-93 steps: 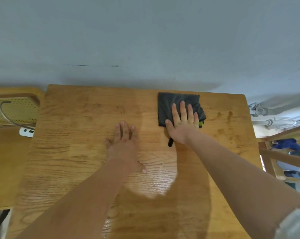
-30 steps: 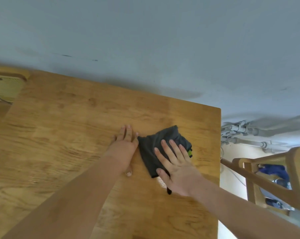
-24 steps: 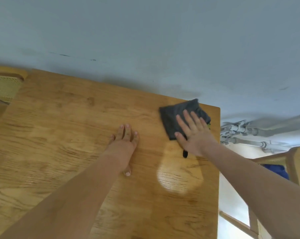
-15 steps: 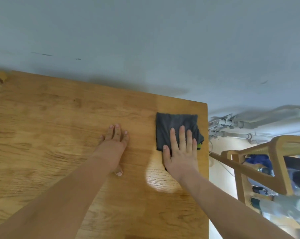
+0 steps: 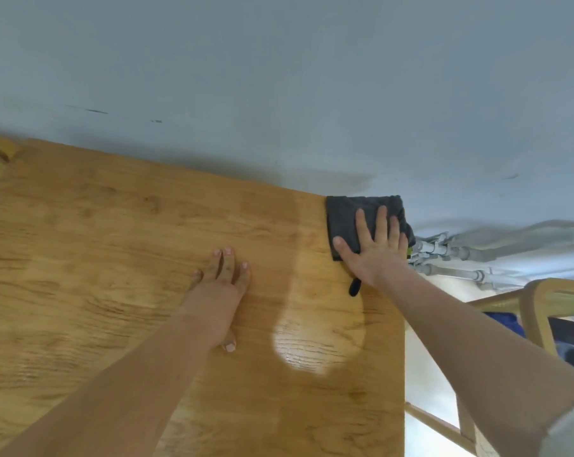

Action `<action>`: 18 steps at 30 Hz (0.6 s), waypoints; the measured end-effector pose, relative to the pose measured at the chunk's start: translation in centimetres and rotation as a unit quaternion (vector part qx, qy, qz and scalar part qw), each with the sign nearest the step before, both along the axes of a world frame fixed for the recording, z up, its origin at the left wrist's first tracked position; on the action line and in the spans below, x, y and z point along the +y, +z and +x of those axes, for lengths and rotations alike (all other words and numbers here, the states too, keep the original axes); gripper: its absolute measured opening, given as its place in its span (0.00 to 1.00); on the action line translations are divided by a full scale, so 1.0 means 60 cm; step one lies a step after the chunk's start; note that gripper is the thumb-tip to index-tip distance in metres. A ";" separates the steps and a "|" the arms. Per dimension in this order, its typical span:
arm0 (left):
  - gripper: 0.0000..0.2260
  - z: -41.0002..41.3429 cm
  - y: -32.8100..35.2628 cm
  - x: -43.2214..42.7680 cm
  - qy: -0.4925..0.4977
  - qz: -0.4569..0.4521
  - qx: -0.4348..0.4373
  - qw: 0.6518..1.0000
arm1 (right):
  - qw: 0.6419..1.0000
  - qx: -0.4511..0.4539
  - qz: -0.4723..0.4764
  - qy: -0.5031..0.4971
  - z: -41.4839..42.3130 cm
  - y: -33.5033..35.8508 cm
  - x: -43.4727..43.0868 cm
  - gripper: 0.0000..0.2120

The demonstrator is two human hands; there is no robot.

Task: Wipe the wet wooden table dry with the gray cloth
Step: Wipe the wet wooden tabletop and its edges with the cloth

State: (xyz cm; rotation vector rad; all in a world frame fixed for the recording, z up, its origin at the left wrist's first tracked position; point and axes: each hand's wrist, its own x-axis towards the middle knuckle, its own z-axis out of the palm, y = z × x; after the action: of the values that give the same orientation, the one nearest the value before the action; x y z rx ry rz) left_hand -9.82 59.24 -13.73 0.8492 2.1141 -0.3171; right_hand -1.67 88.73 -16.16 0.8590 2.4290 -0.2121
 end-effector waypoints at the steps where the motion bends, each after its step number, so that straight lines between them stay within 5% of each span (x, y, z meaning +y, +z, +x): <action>1: 0.65 -0.001 0.000 0.000 -0.001 0.000 0.001 1.000 | 1.000 0.010 0.001 -0.013 -0.005 -0.002 0.012 0.43; 9: 0.65 0.007 -0.008 -0.010 -0.006 0.009 0.011 1.000 | 0.996 0.078 0.010 -0.039 0.061 -0.016 -0.026 0.32; 18: 0.66 0.009 0.001 0.003 -0.012 0.006 0.023 1.000 | 0.989 0.110 0.018 -0.099 0.253 -0.019 -0.215 0.31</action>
State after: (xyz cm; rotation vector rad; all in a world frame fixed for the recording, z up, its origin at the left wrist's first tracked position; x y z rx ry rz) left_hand -9.26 59.40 -13.64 0.8819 2.1512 -0.3385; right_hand 13.53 75.82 -17.27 1.1486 2.5552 -0.3544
